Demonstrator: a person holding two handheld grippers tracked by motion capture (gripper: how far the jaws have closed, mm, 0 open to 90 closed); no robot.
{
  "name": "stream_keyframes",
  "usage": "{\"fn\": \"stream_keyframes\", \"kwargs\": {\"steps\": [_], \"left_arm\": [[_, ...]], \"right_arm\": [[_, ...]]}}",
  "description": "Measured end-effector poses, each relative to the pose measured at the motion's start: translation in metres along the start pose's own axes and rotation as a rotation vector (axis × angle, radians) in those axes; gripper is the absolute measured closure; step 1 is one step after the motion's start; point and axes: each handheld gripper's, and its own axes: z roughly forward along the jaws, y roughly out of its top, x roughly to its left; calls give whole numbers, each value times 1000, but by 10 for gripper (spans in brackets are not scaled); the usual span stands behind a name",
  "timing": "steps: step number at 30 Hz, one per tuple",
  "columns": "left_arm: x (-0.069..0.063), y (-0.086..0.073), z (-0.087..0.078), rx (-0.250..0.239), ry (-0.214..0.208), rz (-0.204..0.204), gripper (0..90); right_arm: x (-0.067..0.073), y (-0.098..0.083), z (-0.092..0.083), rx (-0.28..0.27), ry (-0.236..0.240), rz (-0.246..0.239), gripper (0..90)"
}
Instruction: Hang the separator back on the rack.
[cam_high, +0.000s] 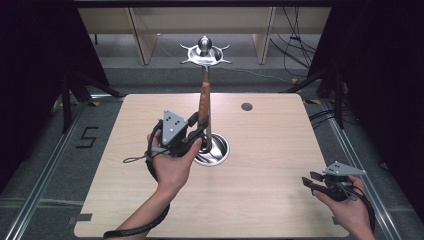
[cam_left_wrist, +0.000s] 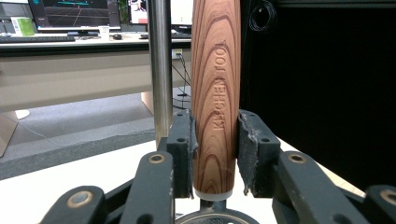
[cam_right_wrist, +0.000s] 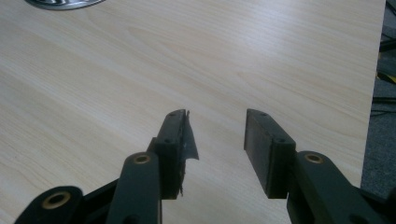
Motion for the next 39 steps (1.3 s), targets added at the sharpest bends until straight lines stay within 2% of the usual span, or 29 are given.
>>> {"fn": "stream_keyframes", "kwargs": {"steps": [11, 12, 19, 27, 30, 32, 33, 36, 38, 39], "left_arm": [[0, 5, -1, -9, 15, 7, 676], [-2, 5, -1, -6, 13, -15, 676], [0, 8, -4, -14, 12, -13, 677], [14, 9, -9, -6, 12, -3, 677], [19, 9, -11, 1, -1, 9, 677], [22, 10, -12, 3, -9, 11, 676], [26, 10, -12, 11, -17, 20, 676], [29, 11, -13, 14, -24, 36, 676], [32, 11, -14, 14, -35, 40, 676], [34, 12, -15, 15, -35, 47, 676]], "right_arm": [[0, 0, 1, -12, -8, -9, 598], [0, 0, 1, -14, -11, -11, 598], [0, 0, 1, -15, -11, -11, 598], [0, 0, 1, -16, -12, -13, 598], [0, 0, 1, -13, -9, -11, 598], [2, 1, 0, 1, -3, 17, 598], [0, 0, 1, -12, -10, -15, 598], [0, -1, 2, -23, -13, -16, 598], [0, -1, 3, -33, -14, -12, 598], [2, 0, 2, -21, -7, 25, 598]]}}
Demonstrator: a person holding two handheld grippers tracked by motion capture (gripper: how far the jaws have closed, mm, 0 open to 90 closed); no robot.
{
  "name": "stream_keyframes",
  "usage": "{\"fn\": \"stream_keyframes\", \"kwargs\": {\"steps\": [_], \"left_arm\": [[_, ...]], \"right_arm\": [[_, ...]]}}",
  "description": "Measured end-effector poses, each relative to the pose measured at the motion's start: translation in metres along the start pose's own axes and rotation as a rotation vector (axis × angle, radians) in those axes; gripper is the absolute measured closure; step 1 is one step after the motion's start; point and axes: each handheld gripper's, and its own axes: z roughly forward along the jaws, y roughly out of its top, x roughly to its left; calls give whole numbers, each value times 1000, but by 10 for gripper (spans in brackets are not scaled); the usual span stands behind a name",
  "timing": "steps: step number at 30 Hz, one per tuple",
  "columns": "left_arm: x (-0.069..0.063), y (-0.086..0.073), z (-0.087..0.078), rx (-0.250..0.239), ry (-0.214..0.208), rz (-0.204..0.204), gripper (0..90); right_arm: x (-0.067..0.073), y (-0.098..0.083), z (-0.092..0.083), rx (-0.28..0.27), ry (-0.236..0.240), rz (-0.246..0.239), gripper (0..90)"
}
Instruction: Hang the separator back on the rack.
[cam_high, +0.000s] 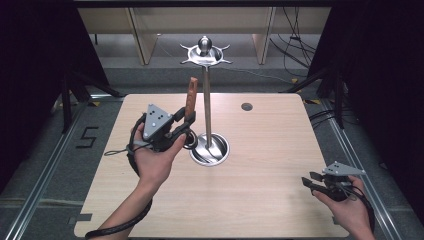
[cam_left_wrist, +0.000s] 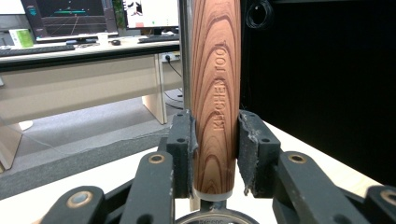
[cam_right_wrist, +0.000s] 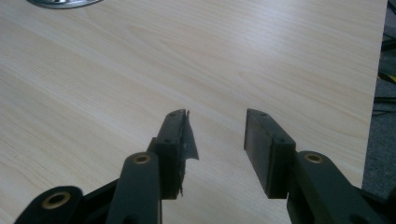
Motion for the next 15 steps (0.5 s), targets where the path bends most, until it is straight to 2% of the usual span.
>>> {"fn": "stream_keyframes", "kwargs": {"steps": [2, 3, 5, 9, 11, 12, 13, 14, 15], "left_arm": [[2, 1, -1, 3, -3, -2, 676], [3, 1, -1, 4, -4, -3, 676], [2, 2, -1, -1, -7, -5, 676], [-5, 7, 0, -19, -7, -6, 676], [-8, 8, 1, -23, -3, -3, 675], [-9, 10, 1, -31, 3, 16, 676], [-15, 12, 3, -34, 1, -6, 675], [-16, 14, 4, -38, 6, -3, 676], [-18, 15, 4, -40, 9, -3, 675]], "right_arm": [[0, 0, 0, -1, 0, 0, 598], [-2, 0, 1, -5, 0, -27, 598], [-2, 0, 1, -3, 2, -19, 598], [-3, 0, 2, -12, 3, -40, 597], [-3, 0, 2, -12, 3, -38, 598], [0, 0, 1, -4, 0, -5, 597], [0, 0, 0, -3, -1, 0, 598], [0, 0, 0, -2, -1, 0, 598], [-5, -1, 1, -17, -9, -59, 598]]}}
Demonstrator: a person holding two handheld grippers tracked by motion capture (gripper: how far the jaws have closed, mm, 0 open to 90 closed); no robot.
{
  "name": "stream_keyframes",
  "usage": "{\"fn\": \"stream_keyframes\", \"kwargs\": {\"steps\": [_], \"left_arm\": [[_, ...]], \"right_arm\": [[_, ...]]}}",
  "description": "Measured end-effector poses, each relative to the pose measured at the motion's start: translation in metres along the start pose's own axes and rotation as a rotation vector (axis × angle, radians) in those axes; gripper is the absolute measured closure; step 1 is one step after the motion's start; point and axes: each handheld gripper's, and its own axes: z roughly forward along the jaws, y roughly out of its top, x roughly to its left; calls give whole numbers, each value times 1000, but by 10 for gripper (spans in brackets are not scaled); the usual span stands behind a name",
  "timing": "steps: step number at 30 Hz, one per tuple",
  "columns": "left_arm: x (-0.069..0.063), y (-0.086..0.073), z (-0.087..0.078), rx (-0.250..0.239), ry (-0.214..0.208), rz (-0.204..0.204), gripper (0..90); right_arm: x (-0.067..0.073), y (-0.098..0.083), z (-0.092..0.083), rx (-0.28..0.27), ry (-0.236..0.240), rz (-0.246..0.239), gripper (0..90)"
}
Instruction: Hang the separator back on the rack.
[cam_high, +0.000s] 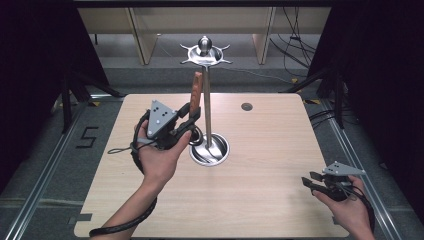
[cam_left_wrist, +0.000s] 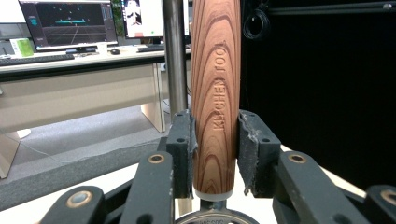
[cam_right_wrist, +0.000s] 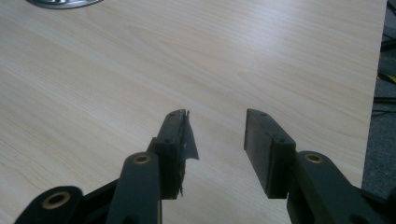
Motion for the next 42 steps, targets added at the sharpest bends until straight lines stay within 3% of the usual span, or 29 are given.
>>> {"fn": "stream_keyframes", "kwargs": {"steps": [4, 5, 6, 10, 17, 18, 21, 28, 30, 31, 33, 35, 42], "left_arm": [[-5, 2, 2, -6, 7, 4, 676], [-5, 3, 3, -10, 14, 23, 676], [-9, 3, 4, -7, 10, 0, 675], [-11, 5, 6, -8, 19, -4, 675], [-15, 9, 9, -14, 59, 42, 674], [-17, 9, 10, -9, 57, 25, 674], [-17, 9, 11, -11, 65, 41, 674], [-19, 9, 13, -1, 69, 29, 673], [-18, 10, 14, -3, 77, 49, 673], [-19, 10, 14, -5, 81, 49, 673], [-18, 10, 16, -9, 70, 58, 673], [-19, 10, 16, 0, 88, 57, 673], [-20, 10, 18, 5, 96, 56, 672]], "right_arm": [[0, 0, -1, 2, 3, 1, 598], [0, 0, -1, 2, 3, 1, 598], [-1, 0, -1, 3, 1, -5, 598], [-1, 0, 0, 4, 1, -7, 598], [-1, 0, 0, 4, 1, -6, 598], [-1, 0, 0, 6, 2, -6, 597], [0, 0, 0, 0, 2, 2, 598], [0, 0, 0, 2, 2, 4, 598], [0, 0, 0, 1, 2, 4, 598], [3, 0, 0, 6, 3, 37, 598], [3, 0, 0, 5, 4, 30, 598], [2, 0, 0, 3, 3, 22, 598], [2, 0, 0, 5, 4, 30, 598]]}}
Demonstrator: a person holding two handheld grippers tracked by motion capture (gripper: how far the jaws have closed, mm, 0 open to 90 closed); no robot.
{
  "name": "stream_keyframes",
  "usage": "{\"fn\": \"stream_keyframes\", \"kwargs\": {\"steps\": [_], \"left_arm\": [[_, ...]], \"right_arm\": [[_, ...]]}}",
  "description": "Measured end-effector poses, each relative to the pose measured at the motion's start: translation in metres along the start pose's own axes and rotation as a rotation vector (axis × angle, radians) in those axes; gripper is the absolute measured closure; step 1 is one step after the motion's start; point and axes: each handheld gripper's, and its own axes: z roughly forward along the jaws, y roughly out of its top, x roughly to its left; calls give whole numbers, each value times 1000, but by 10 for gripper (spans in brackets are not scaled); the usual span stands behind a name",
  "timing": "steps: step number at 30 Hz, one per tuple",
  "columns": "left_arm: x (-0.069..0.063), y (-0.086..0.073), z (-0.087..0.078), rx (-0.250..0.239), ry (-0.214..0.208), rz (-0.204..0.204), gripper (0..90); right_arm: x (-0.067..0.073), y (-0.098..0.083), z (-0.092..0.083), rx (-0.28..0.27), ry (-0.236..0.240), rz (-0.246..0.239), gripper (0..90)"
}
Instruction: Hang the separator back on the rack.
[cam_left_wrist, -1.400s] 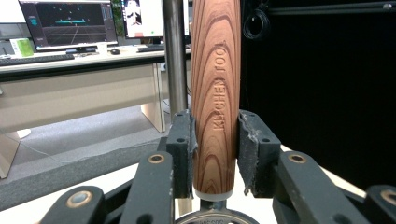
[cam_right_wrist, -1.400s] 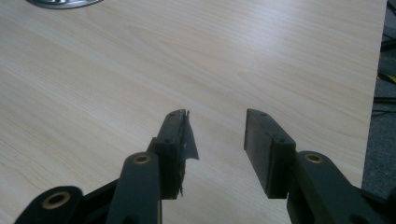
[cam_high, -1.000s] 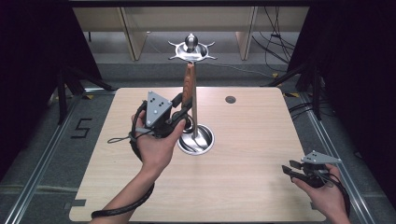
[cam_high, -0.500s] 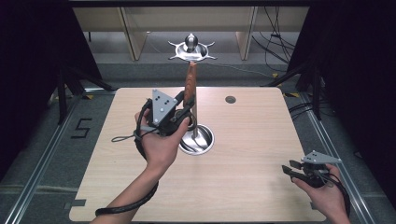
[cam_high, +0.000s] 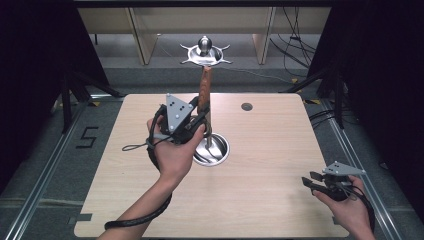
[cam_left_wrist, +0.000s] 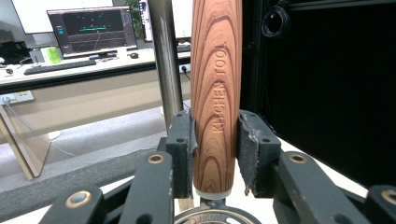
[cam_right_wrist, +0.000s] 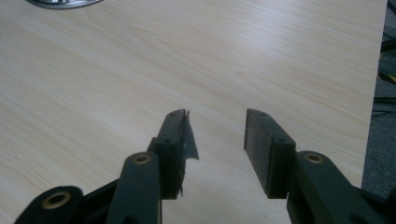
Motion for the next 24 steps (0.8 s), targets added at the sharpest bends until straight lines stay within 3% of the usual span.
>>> {"fn": "stream_keyframes", "kwargs": {"steps": [3, 5, 10, 20, 24], "left_arm": [[-1, 0, 2, 13, 8, -15, 673], [0, 1, 3, 10, 13, 1, 672], [-3, 2, 5, 16, 29, -3, 672], [-9, 3, 13, 29, 51, -16, 669], [-9, 3, 14, 32, 51, -16, 669]], "right_arm": [[0, 0, -1, 10, 0, -3, 598], [0, 0, -1, 10, 1, 2, 598], [0, 0, -1, 12, 2, 5, 598], [-3, 1, -2, 22, 6, -35, 598], [-3, 1, -2, 22, 7, -30, 598]]}}
